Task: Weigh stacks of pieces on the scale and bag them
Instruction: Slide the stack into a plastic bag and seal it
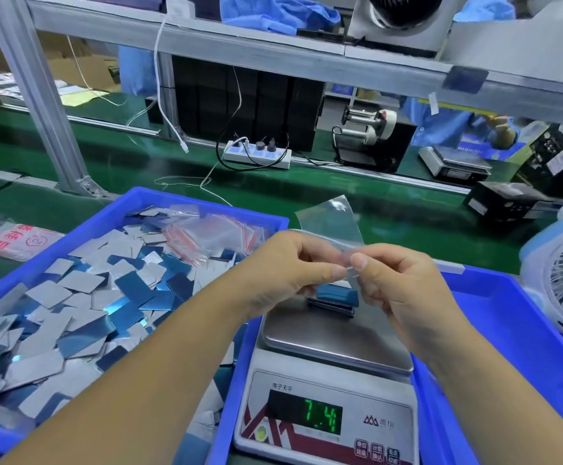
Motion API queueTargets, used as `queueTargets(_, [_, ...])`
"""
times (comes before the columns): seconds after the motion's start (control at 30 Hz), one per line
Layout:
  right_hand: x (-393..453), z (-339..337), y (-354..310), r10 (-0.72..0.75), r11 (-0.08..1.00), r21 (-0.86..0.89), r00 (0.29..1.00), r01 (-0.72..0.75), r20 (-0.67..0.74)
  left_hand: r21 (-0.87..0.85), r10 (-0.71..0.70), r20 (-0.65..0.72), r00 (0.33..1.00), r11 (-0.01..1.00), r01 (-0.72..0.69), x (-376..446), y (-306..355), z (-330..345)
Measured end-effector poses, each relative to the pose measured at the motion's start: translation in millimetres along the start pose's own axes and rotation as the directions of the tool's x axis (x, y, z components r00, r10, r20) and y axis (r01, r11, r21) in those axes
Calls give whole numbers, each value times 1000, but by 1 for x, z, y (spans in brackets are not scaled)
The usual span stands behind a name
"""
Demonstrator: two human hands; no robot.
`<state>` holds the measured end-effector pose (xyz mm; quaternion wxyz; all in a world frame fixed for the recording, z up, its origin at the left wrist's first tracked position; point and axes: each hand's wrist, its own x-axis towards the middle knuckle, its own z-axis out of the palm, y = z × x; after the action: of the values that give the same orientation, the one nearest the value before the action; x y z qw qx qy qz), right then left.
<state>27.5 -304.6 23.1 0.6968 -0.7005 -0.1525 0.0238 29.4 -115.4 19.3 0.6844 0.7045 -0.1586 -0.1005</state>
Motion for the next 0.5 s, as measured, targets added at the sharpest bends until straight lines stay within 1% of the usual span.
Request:
queueTargets(0.13, [1, -1, 1, -17, 999, 36, 1000, 17, -22, 59, -4, -21, 1000, 998, 5, -3, 2, -3])
queueTargets(0.2, [2, -3, 1, -20, 1000, 7, 998, 21, -56, 54, 6, -102, 995, 999, 0, -1, 4, -6])
queueTargets(0.23, [3, -5, 2, -25, 997, -72, 996, 19, -86, 12, -2, -158, 987, 1000, 4, 0, 4, -8])
queueTargets(0.27, [6, -8, 4, -36, 976, -218, 993, 10, -114, -39, -15, -205, 979, 999, 7, 1, 4, -12])
queueTargets(0.3, [9, -11, 7, -43, 917, -400, 992, -9, -121, -78, -25, -232, 973, 997, 7, 0, 5, -16])
queueTargets(0.33, [13, -13, 10, -30, 827, -561, 994, -32, -102, -89, -26, -234, 972, 996, 5, 0, 6, -19])
queueTargets(0.37, [16, -15, 12, 6, 739, -671, 997, -55, -75, -86, -29, -222, 975, 996, 10, -1, 6, -20])
queueTargets(0.4, [18, -16, 14, 58, 680, -729, 997, -77, -51, -84, -30, -206, 978, 996, 12, -1, 5, -21])
queueTargets(0.43, [21, -16, 14, 117, 655, -749, 993, -101, -32, -85, -33, -193, 981, 996, 17, -1, 4, -21])
queueTargets(0.5, [26, -17, 11, 233, 655, -740, 972, -156, 2, -93, -43, -161, 986, 995, 28, -1, 1, -21])
